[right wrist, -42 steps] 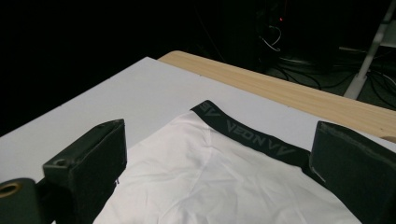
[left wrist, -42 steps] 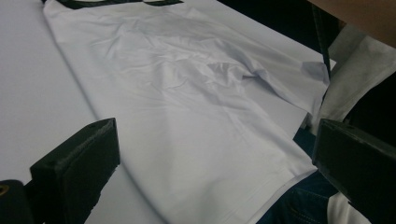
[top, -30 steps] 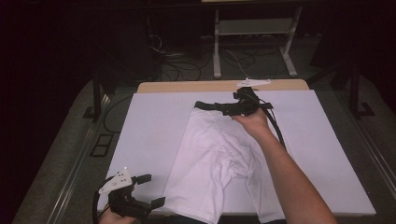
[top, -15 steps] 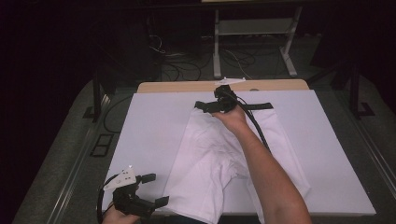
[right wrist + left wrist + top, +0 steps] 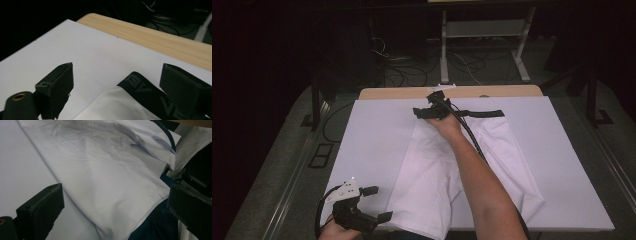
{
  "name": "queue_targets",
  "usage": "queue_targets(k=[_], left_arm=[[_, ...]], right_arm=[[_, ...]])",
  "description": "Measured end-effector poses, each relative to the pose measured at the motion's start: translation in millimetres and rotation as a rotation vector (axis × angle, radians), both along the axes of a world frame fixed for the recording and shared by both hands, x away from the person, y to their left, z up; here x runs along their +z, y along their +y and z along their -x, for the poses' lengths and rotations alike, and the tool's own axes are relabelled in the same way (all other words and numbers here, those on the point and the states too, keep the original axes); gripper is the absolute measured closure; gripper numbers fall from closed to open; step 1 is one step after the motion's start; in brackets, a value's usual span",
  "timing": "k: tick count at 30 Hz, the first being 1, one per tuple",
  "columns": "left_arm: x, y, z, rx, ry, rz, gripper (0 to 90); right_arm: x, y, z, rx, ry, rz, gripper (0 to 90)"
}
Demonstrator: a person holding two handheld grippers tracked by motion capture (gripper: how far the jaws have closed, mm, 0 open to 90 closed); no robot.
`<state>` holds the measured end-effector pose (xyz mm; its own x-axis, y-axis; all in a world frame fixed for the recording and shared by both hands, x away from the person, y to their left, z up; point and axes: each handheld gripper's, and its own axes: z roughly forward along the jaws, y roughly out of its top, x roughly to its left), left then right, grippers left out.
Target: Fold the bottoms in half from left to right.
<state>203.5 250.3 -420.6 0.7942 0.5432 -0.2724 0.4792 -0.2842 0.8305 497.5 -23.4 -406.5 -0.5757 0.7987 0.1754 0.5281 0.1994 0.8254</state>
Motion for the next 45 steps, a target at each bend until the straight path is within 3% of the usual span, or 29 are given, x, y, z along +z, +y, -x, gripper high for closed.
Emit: queue_targets(k=[1,7,8,9,10,15,20,24,27,28,31,32,36,37,40,41,45], left_arm=[[0.2,1.3,-0.7,-0.001,-0.004,-0.001,0.0],[-0.5,2.7,-3.1,-0.007,0.006,0.009,0.0],[-0.5,2.7,-3.1,-0.007,0.006,0.009,0.0],[-0.5,2.7,-3.1,-0.007,0.006,0.009,0.0],[-1.7,3.6,-4.1,-0.023,0.006,0.0,0.0],[-3.0,4.4,-4.6,-0.026,0.011,0.0,0.0],[-1.7,8.2,-4.3,-0.006,0.005,0.002,0.0],[-2.1,9.7,-4.4,-0.002,0.002,-0.005,0.0],[-4.0,9.7,-5.5,0.005,0.013,-0.007,0.0],[-3.6,8.9,-5.0,-0.002,0.006,-0.015,0.0],[-2.8,9.7,-4.2,-0.008,0.001,-0.01,0.1],[-2.9,10.1,-4.0,-0.007,0.003,-0.009,5.3],[-3.9,11.1,-4.2,-0.008,0.006,-0.006,4.5],[-6.6,13.7,-3.5,-0.001,0.009,-0.026,4.5],[-7.1,15.0,-3.4,0.003,0.009,-0.028,4.5],[-7.9,16.7,-4.3,0.006,0.016,-0.031,4.4],[-9.4,16.1,-5.4,0.005,0.027,-0.041,4.8]], right_arm=[[-6.2,4.3,-4.8,-0.033,0.012,0.015,13.7],[-13.0,7.7,-10.6,-0.062,0.035,0.019,15.8],[-19.6,11.1,-14.6,-0.077,0.035,0.019,15.8],[-19.6,11.1,-14.6,-0.077,0.035,0.019,18.8],[-28.7,18.7,-19.1,-0.096,0.04,0.047,29.0],[-35.7,21.5,-22.0,-0.073,0.021,0.054,34.9],[-45.4,22.1,-25.2,-0.086,0.011,0.056,41.6],[-48.4,25.6,-24.1,-0.095,-0.003,0.104,45.7],[-48.4,25.6,-24.1,-0.095,-0.003,0.104,46.8],[-48.8,28.2,-21.8,-0.101,-0.006,0.174,52.7],[-48.8,28.1,-21.9,-0.1,-0.003,0.183,53.5],[-49.7,26.8,-22.4,-0.094,0.018,0.189,57.2],[-51.7,27.3,-21.5,-0.098,0.038,0.183,58.5],[-51.8,28.0,-21.0,-0.095,0.039,0.191,64.7],[-51.6,27.7,-21.2,-0.095,0.041,0.191,66.1],[-51.2,26.2,-21.1,-0.105,0.052,0.179,71.3],[-49.7,26.8,-20.1,-0.103,0.054,0.189,76.6]])
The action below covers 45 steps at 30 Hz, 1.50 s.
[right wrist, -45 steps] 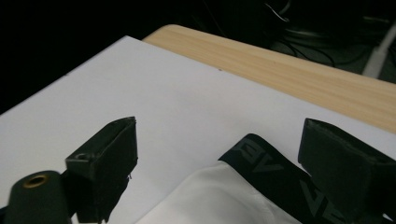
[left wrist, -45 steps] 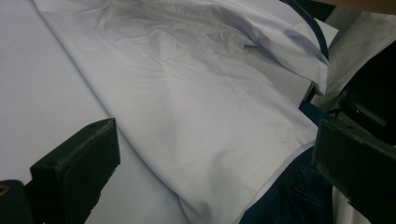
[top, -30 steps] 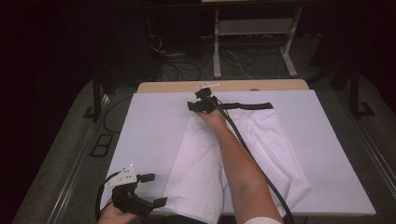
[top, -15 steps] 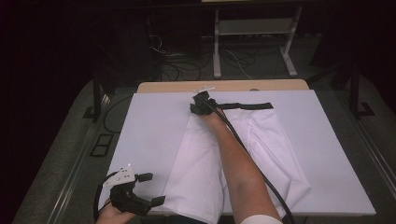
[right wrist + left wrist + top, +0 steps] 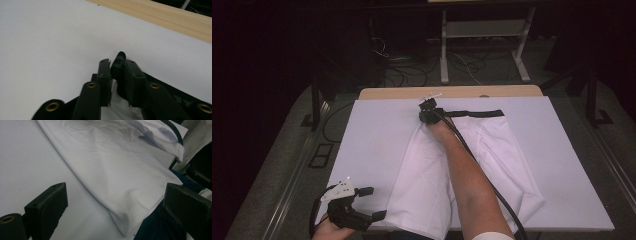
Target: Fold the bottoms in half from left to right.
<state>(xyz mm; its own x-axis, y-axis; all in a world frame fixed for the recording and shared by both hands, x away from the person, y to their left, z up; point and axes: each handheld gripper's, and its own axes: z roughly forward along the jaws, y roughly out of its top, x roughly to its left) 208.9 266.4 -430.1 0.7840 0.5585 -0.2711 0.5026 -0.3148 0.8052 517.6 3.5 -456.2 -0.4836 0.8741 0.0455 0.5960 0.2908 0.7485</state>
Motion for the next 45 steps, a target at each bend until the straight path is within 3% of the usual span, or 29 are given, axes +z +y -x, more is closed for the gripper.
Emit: queue_targets(k=[2,3,4,12,13,15,22,25,26,32,36,38,45], left_arm=[[0.0,0.0,0.0,0.0,0.0,0.0,5.5],[-1.8,-1.6,0.7,-0.033,0.017,-0.007,12.1],[-1.8,-1.6,0.7,-0.033,0.017,-0.007,13.7],[-6.1,-3.4,2.0,-0.059,0.039,-0.041,17.7],[-9.9,-5.7,2.6,-0.066,0.06,-0.069,26.2],[-10.7,-6.1,2.9,-0.07,0.065,-0.081,30.4],[-17.5,-7.2,7.7,-0.103,0.103,-0.13,36.6],[-17.5,-7.2,7.7,-0.103,0.103,-0.13,36.8],[-17.9,-5.1,15.4,-0.117,0.093,-0.143,40.6],[-18.4,-5.9,16.1,-0.122,0.086,-0.153,51.5],[-18.2,-8.9,18.8,-0.136,0.063,-0.182,62.1],[-18.5,-10.1,19.2,-0.152,0.061,-0.188,73.6],[-19.4,-12.7,18.3,-0.176,0.062,-0.192,87.4]], right_arm=[[0.3,0.4,0.5,-0.003,-0.002,0.002,76.6],[0.5,0.3,1.6,-0.012,0.002,-0.002,82.2],[0.5,0.3,1.6,-0.012,0.002,-0.002,82.2],[1.5,-1.1,2.6,-0.011,0.006,0.001,84.0],[1.5,-1.0,2.9,-0.014,0.004,0.002,83.9],[1.5,0.1,3.5,-0.013,-0.001,0.009,83.8],[1.0,0.2,4.7,-0.021,-0.001,0.004,83.9],[1.1,0.1,4.7,-0.019,0.0,0.007,83.9],[1.4,-0.7,4.4,-0.014,0.003,0.009,83.8],[1.5,-0.6,4.5,-0.017,0.004,0.006,83.8],[1.9,-0.9,4.3,-0.017,0.008,0.005,83.8],[1.8,-1.0,4.3,-0.016,0.008,0.005,83.8],[1.6,-2.2,3.3,-0.01,0.01,-0.002,84.5]])
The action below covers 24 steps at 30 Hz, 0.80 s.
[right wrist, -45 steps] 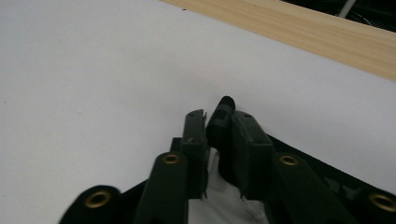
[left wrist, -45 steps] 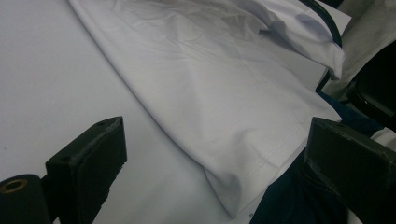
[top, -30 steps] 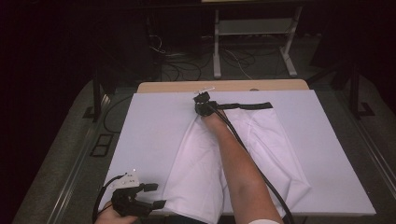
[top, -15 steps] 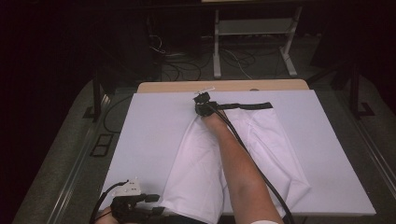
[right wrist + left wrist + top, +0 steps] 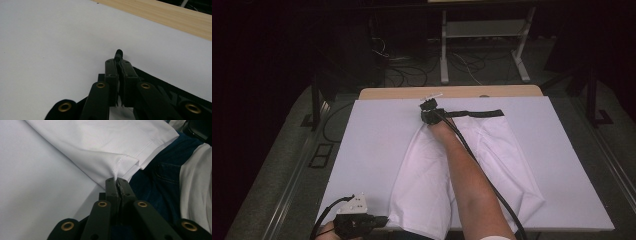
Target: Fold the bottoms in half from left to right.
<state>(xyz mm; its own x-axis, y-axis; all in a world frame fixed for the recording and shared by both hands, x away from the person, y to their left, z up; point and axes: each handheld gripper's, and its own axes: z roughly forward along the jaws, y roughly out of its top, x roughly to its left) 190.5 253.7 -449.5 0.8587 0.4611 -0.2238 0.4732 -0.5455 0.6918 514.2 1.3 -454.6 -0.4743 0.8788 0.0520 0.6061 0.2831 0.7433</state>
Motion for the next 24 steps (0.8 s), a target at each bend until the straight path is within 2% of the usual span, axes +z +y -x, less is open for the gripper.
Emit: queue_targets(k=[5,6,8,13,14,20,21,24], left_arm=[[-0.3,-0.2,-0.5,-0.004,-0.003,0.006,87.9],[0.3,0.5,-0.7,-0.004,-0.005,0.033,88.1],[1.1,1.2,-0.9,-0.005,-0.006,0.058,88.3],[2.3,1.6,-0.6,-0.008,-0.017,0.075,88.7],[4.4,1.5,-0.6,-0.008,-0.024,0.096,88.7],[9.3,0.6,0.3,-0.01,-0.038,0.131,88.7],[13.6,-1.4,1.4,-0.022,-0.042,0.158,88.7],[15.0,-3.0,1.9,-0.03,-0.044,0.165,88.7]], right_arm=[[0.5,-0.3,-0.2,-0.001,0.003,-0.003,84.8],[1.5,-1.1,-0.2,-0.001,0.004,-0.01,84.8],[2.2,-2.1,0.0,0.0,0.004,-0.019,84.8],[4.1,-3.6,-0.1,-0.004,0.005,-0.034,84.8],[6.7,-3.9,0.3,-0.002,-0.002,-0.038,84.8],[11.1,-5.7,0.9,0.001,-0.007,-0.056,84.8],[16.1,-8.3,1.3,0.001,-0.01,-0.068,84.8],[17.7,-9.0,1.2,0.003,-0.015,-0.073,84.8]])
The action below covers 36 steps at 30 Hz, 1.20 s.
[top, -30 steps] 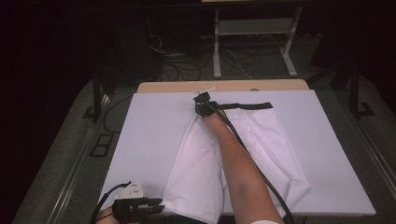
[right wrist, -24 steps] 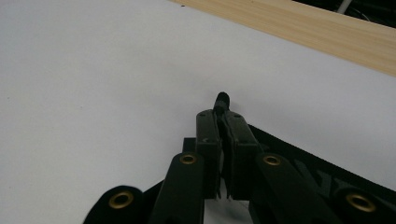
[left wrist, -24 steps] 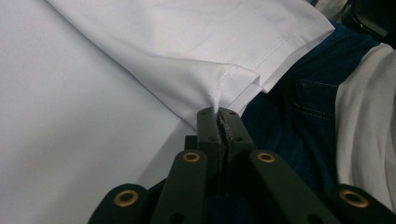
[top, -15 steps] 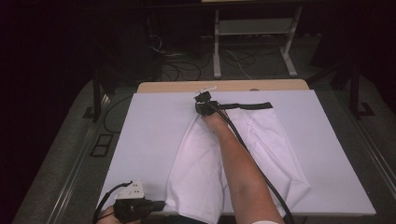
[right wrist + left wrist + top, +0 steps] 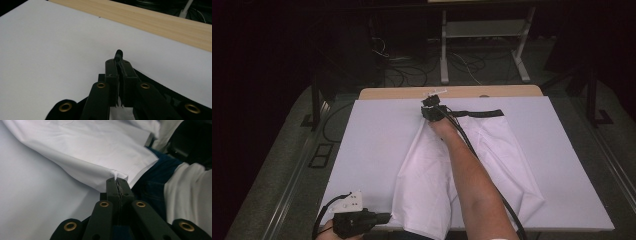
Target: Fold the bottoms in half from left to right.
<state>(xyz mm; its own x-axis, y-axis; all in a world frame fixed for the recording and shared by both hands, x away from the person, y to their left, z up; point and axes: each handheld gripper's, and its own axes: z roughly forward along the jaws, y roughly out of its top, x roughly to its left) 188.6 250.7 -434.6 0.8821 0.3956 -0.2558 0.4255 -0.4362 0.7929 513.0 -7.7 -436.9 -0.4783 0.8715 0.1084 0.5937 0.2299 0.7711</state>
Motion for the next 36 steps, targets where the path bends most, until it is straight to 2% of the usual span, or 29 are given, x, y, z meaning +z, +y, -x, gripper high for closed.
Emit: queue_targets(k=[1,4,12,13,19,22,24,25,31,32,36], left_arm=[[3.7,-4.2,0.6,-0.017,-0.007,0.03,88.7],[5.6,-6.5,0.7,-0.023,-0.011,0.044,88.7],[9.6,-14.2,2.1,-0.038,-0.033,0.048,88.8],[17.0,-20.1,3.4,-0.048,-0.049,0.083,88.7],[19.9,-25.8,3.4,-0.061,-0.055,0.085,88.7],[24.7,-30.7,3.9,-0.072,-0.063,0.109,88.7],[24.7,-30.7,3.9,-0.072,-0.063,0.109,88.8],[29.4,-40.1,1.9,-0.095,-0.07,0.134,88.8],[33.0,-48.7,-0.2,-0.114,-0.076,0.143,88.7],[36.0,-57.5,-3.0,-0.129,-0.079,0.157,88.7],[40.6,-73.3,-7.4,-0.158,-0.091,0.165,88.7]], right_arm=[[4.8,-2.2,0.7,0.006,-0.012,-0.012,84.8],[7.4,-5.0,1.6,0.009,-0.026,-0.021,84.8],[12.3,-13.6,4.3,0.014,-0.039,-0.039,84.8],[17.9,-18.8,6.0,0.019,-0.049,-0.053,84.8],[25.3,-26.4,8.3,0.025,-0.068,-0.066,84.8],[29.4,-31.6,9.6,0.026,-0.08,-0.082,84.8],[30.3,-33.5,10.2,0.026,-0.087,-0.086,84.8],[32.3,-39.1,11.3,0.032,-0.093,-0.107,84.8],[35.0,-45.9,12.1,0.041,-0.106,-0.123,84.8],[35.0,-45.9,12.1,0.041,-0.106,-0.123,84.8],[38.7,-63.0,15.7,0.056,-0.163,-0.15,84.8]])
